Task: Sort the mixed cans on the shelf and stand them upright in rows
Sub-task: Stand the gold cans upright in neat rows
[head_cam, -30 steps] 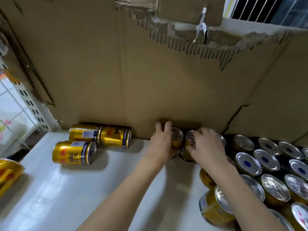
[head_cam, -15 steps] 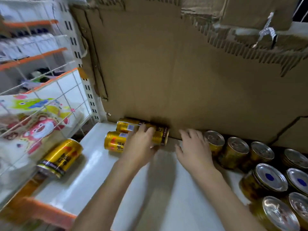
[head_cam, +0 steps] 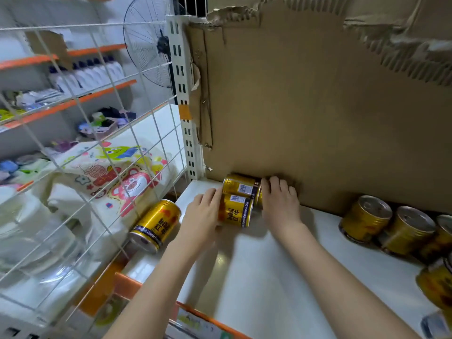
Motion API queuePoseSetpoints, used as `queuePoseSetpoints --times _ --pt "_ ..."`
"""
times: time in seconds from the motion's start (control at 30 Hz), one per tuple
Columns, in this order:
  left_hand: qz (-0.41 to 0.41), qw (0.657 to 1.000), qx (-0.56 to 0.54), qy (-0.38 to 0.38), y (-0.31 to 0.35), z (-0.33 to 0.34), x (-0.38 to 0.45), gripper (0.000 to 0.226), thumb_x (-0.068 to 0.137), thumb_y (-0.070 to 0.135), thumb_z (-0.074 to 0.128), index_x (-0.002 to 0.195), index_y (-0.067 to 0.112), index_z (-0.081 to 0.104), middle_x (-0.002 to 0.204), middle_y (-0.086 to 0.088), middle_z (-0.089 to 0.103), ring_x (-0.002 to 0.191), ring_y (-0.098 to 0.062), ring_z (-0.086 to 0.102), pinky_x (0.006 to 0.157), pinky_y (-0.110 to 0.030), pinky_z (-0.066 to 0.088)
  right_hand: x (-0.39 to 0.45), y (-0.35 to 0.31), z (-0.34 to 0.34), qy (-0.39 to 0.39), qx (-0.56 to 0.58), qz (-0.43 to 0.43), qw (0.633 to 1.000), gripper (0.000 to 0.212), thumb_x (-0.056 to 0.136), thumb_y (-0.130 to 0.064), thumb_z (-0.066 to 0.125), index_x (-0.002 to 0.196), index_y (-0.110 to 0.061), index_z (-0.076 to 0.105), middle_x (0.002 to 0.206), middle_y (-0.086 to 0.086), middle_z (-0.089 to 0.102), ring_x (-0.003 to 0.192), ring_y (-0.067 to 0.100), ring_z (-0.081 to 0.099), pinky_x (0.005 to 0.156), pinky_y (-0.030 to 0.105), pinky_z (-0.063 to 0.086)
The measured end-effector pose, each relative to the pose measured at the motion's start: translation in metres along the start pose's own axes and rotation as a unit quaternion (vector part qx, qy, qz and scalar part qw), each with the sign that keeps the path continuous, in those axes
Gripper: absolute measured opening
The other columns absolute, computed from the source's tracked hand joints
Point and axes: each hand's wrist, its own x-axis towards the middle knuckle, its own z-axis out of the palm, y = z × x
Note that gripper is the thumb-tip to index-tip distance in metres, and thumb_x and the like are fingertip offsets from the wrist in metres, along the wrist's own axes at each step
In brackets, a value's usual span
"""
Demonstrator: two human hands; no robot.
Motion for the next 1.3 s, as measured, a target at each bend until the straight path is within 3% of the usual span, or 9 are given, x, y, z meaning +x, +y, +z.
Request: queuePoseSetpoints --times 0.1,0.2,0.33,0.43,0.5,0.67,0.8,1.07,1.3 --pt "-0.017 1.000 -0.021 -0.002 -0.002 0.003 0.010 0.077 0.079 0.019 0.063 0.144 0.018 0.022 0.137 -0.006 0.032 0.110 -0.028 0.044 0.086 -0.034 0.038 -0.003 -0.002 -0.003 -0.044 0.034 0.013 0.998 0.035 0.091 -0.010 0.044 0.127 -0.007 0.043 0.126 0.014 0.040 0.113 0.030 0.040 0.090 0.036 0.033" --pt "-0.020 0.999 -0.042 -0.004 -0.004 -0.002 0.016 0.061 0.079 0.016 0.061 0.134 0.015 0.034 0.131 -0.006 0.039 0.113 -0.027 0.043 0.088 -0.032 0.037 -0.012 -0.001 -0.008 0.017 0.035 0.033 0.999 0.034 0.071 -0.005 0.068 0.103 -0.008 0.058 0.103 0.012 0.054 0.094 0.030 0.054 0.076 0.035 0.041" --pt "-0.044 0.983 -0.178 -0.013 0.004 -0.009 -0.002 0.051 0.071 0.026 0.071 0.111 0.014 0.042 0.104 -0.003 0.050 0.096 -0.022 0.048 0.066 -0.027 0.028 -0.045 0.006 -0.014 -0.017 0.121 0.016 0.992 0.045 0.071 -0.003 0.064 0.113 -0.010 0.049 0.111 0.008 0.056 0.106 0.030 0.052 0.087 0.037 0.036" --pt "-0.047 0.957 -0.284 0.045 0.019 -0.013 -0.027 0.055 0.068 0.022 0.073 0.114 0.023 0.042 0.098 0.007 0.042 0.083 -0.012 0.041 0.060 -0.020 0.024 -0.070 0.022 -0.028 0.012 0.178 0.097 0.979 0.068 0.066 -0.019 0.076 0.125 -0.013 0.043 0.117 0.009 0.049 0.108 0.030 0.047 0.089 0.039 0.038" --pt "-0.030 0.943 -0.321 0.077 0.030 -0.014 -0.037 0.060 0.065 0.020 0.075 0.117 0.028 0.044 0.099 0.009 0.043 0.084 -0.009 0.042 0.062 -0.013 0.028 -0.087 0.032 -0.040 0.013 0.238 0.155 0.959 0.081 0.065 -0.028 0.077 0.135 -0.016 0.038 0.120 0.009 0.044 0.111 0.030 0.045 0.092 0.039 0.038" --pt "0.012 0.921 -0.383 0.074 0.069 -0.013 -0.034 0.059 0.055 0.032 0.078 0.109 0.030 0.054 0.099 0.014 0.059 0.090 -0.008 0.056 0.073 -0.022 0.044 -0.133 0.066 -0.058 -0.011 0.252 0.241 0.937 0.069 0.062 -0.036 0.077 0.123 -0.020 0.049 0.113 0.002 0.046 0.102 0.025 0.051 0.085 0.032 0.041" --pt "0.094 0.930 -0.350 0.055 0.114 -0.011 -0.027 0.059 0.062 0.022 0.077 0.116 0.024 0.056 0.109 0.010 0.060 0.101 -0.015 0.053 0.077 -0.019 0.035 -0.148 0.102 -0.072 -0.060 0.182 0.245 0.950 0.072 0.067 -0.049 0.074 0.127 -0.022 0.043 0.119 -0.003 0.045 0.112 0.018 0.045 0.094 0.030 0.036" --pt "0.201 0.924 -0.322 -0.048 0.205 -0.004 0.002 0.071 0.069 0.022 0.076 0.133 0.020 0.046 0.130 0.003 0.052 0.112 -0.023 0.053 0.086 -0.024 0.038 -0.175 0.152 -0.083 -0.132 0.106 0.274 0.947 0.080 0.075 -0.061 0.060 0.140 -0.022 0.033 0.139 0.000 0.038 0.129 0.020 0.035 0.104 0.034 0.030" --pt "0.228 0.926 -0.289 -0.082 0.252 0.004 0.025 0.083 0.071 0.023 0.078 0.141 0.012 0.035 0.146 -0.006 0.029 0.126 -0.027 0.043 0.104 -0.032 0.036 -0.179 0.164 -0.076 -0.093 0.119 0.289 0.945 0.085 0.080 -0.056 0.060 0.146 -0.019 0.022 0.145 0.002 0.028 0.134 0.020 0.025 0.107 0.031 0.027"
